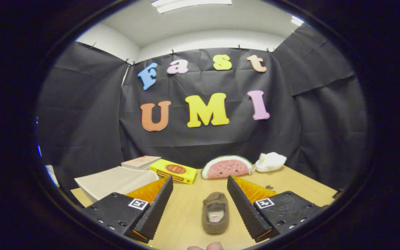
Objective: Open the storage box then place both shoes into the box .Put the left shoe in first, then the right shoe, with the right side of both shoes facing outward in a uniform manner.
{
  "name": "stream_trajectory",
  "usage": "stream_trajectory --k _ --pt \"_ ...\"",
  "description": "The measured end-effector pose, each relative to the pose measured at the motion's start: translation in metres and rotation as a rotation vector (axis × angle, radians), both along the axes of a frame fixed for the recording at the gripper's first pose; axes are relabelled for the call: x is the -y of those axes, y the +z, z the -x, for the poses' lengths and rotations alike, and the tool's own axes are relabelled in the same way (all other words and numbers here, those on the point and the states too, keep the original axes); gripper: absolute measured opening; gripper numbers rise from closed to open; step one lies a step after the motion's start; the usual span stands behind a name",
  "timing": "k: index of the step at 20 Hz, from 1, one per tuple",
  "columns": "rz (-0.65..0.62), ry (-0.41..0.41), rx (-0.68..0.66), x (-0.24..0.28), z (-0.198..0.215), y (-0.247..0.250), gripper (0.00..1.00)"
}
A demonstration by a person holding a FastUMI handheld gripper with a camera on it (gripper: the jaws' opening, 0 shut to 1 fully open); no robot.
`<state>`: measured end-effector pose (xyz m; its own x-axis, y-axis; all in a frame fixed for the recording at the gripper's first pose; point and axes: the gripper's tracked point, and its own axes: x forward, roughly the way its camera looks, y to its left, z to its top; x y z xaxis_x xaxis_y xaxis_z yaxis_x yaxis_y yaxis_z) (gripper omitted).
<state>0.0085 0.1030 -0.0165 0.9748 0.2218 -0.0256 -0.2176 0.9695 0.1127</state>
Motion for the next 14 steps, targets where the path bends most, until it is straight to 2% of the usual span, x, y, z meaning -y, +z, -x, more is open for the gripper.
stream_trajectory --k 4,14 --pt "-0.048 0.071 -0.054 -0.039 -0.009 -0.014 0.95" --pt "-0.113 0.189 -0.186 -0.132 -0.03 -0.056 0.95"
